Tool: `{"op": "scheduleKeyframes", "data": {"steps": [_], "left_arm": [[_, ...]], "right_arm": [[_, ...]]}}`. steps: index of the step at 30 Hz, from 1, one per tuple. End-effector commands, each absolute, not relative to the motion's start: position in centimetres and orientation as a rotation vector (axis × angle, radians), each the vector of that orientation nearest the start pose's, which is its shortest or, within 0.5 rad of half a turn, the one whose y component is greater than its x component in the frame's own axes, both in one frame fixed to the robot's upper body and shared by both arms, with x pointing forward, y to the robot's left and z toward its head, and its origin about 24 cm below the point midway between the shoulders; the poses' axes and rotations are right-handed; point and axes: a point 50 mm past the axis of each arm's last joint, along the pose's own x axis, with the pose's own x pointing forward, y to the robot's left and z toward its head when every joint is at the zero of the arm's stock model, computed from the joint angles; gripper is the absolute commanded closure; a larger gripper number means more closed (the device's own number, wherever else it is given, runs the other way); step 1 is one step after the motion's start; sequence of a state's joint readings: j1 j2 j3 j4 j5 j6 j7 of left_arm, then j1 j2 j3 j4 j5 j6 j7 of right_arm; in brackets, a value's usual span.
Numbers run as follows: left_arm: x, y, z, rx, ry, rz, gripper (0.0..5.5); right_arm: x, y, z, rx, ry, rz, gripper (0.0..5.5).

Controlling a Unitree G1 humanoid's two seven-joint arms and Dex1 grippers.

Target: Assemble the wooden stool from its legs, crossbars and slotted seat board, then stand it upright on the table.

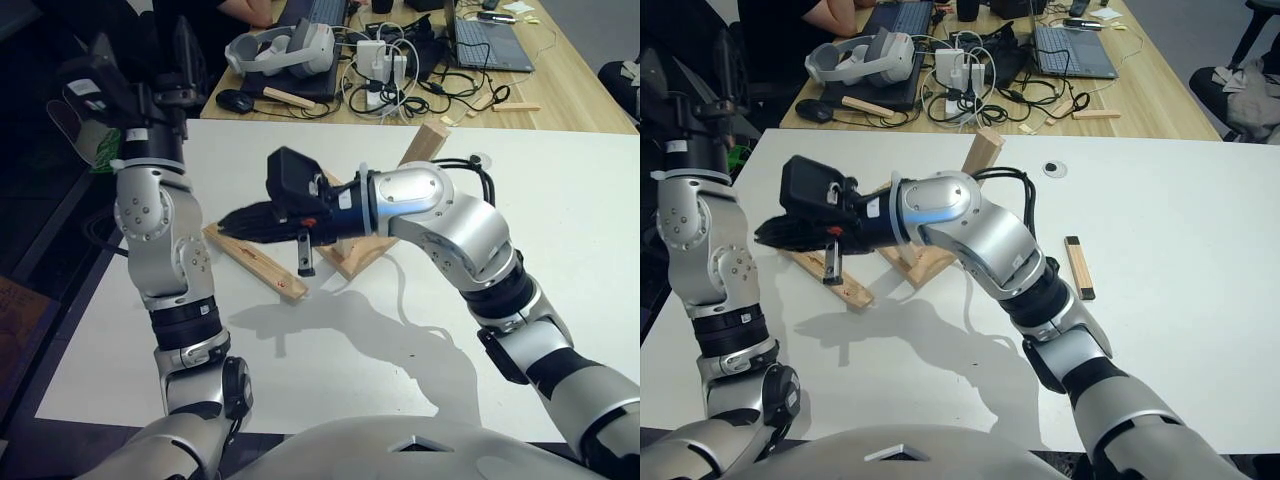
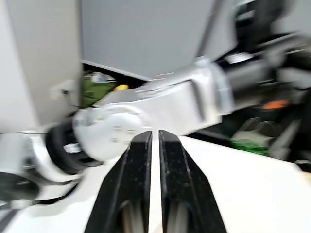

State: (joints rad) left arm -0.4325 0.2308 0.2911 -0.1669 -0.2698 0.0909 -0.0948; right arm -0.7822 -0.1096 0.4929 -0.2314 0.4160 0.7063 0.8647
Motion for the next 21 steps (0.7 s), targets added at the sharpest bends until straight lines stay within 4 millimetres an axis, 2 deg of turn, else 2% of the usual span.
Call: {"op": "scheduleKeyframes", "data": {"steps": [1,5,10,15,21], "left_arm": [[29.7,21.3,20.2,-0.062,-0.543,0.008,0.4],[29.8,21.3,20.0,-0.063,-0.531,-0.001,0.4],[29.7,21.1,19.7,-0.058,-0.521,-0.023,0.4],[29.6,21.2,19.1,-0.051,-0.498,-0.03,0.4],[29.6,21.5,18.6,-0.036,-0.482,-0.031,0.4]], "right_arm": [[23.9,3.3,18.7,-0.263,0.012,1.653,5.26],[24.9,2.7,17.3,-0.362,0.058,1.508,5.26],[26.0,-0.4,16.1,-0.465,0.08,1.333,5.26],[29.4,-6.0,13.6,-0.498,0.105,0.914,5.26],[31.5,-11.3,11.8,-0.445,0.106,0.523,5.26]]}}
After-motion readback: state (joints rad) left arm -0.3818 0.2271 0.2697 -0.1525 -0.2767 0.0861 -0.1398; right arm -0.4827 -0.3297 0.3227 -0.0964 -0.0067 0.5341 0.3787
